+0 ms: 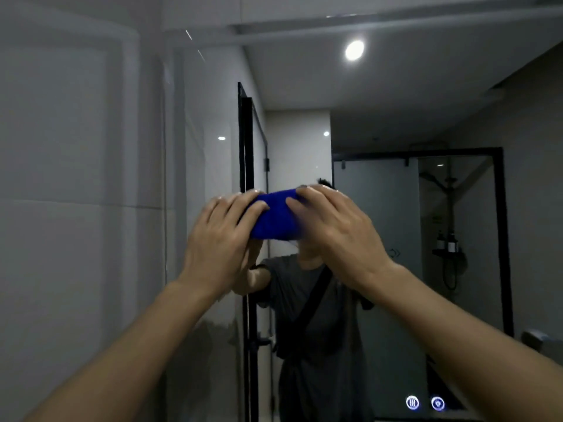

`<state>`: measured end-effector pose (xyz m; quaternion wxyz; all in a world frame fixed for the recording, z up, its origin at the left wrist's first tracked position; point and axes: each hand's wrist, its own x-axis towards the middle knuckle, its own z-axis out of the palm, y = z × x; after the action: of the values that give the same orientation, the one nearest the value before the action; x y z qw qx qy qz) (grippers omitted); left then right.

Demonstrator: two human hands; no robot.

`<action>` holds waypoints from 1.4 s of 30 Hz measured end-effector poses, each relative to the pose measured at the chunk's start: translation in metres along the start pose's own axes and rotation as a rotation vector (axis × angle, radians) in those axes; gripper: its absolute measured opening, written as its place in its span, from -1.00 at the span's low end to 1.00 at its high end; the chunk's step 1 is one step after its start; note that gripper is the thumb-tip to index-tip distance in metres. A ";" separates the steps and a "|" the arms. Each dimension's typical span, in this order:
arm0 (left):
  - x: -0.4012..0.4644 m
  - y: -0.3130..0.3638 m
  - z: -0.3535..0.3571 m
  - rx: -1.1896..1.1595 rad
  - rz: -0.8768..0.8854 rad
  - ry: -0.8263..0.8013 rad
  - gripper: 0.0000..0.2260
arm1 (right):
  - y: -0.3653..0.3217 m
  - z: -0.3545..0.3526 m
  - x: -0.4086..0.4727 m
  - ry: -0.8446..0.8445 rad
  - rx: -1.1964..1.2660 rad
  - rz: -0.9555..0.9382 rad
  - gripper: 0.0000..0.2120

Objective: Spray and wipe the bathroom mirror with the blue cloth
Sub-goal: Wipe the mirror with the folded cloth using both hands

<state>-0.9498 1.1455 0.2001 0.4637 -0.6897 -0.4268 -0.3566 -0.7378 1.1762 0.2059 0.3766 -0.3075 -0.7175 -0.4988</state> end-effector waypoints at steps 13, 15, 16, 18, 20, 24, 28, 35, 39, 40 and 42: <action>0.157 -0.056 -0.016 0.314 -0.002 0.187 -0.41 | 0.069 -0.025 0.159 0.048 -0.166 0.099 -0.42; 0.174 -0.064 -0.019 0.333 -0.004 0.192 -0.40 | 0.073 -0.026 0.174 0.044 -0.156 0.112 -0.40; 0.182 -0.068 -0.021 0.338 -0.006 0.186 -0.39 | 0.076 -0.027 0.180 0.047 -0.156 0.118 -0.39; 0.198 -0.076 -0.027 0.351 -0.012 0.172 -0.36 | 0.080 -0.027 0.192 0.056 -0.165 0.126 -0.37; 0.210 -0.082 -0.032 0.373 -0.010 0.165 -0.33 | 0.084 -0.029 0.202 0.071 -0.163 0.139 -0.35; 0.227 -0.089 -0.035 0.386 -0.016 0.185 -0.31 | 0.088 -0.025 0.221 0.103 -0.156 0.174 -0.34; 0.230 -0.100 -0.036 0.394 -0.013 0.196 -0.27 | 0.081 -0.017 0.231 0.131 -0.149 0.205 -0.33; 0.215 -0.142 -0.048 0.496 -0.041 0.150 -0.32 | 0.045 -0.005 0.255 0.108 -0.120 0.190 -0.30; 0.203 -0.162 -0.055 0.482 -0.133 0.103 -0.42 | 0.011 0.006 0.271 0.106 -0.079 0.177 -0.30; 0.198 -0.166 -0.055 0.475 -0.148 0.092 -0.43 | 0.004 0.009 0.273 0.115 -0.076 0.174 -0.32; 0.188 -0.171 -0.055 0.470 -0.171 0.079 -0.47 | -0.008 0.014 0.272 0.133 -0.088 0.154 -0.36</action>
<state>-1.0401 1.1772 0.4418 0.5958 -0.5100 -0.5363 -0.3120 -0.8906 1.2049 0.4296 0.4466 -0.3443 -0.6425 -0.5188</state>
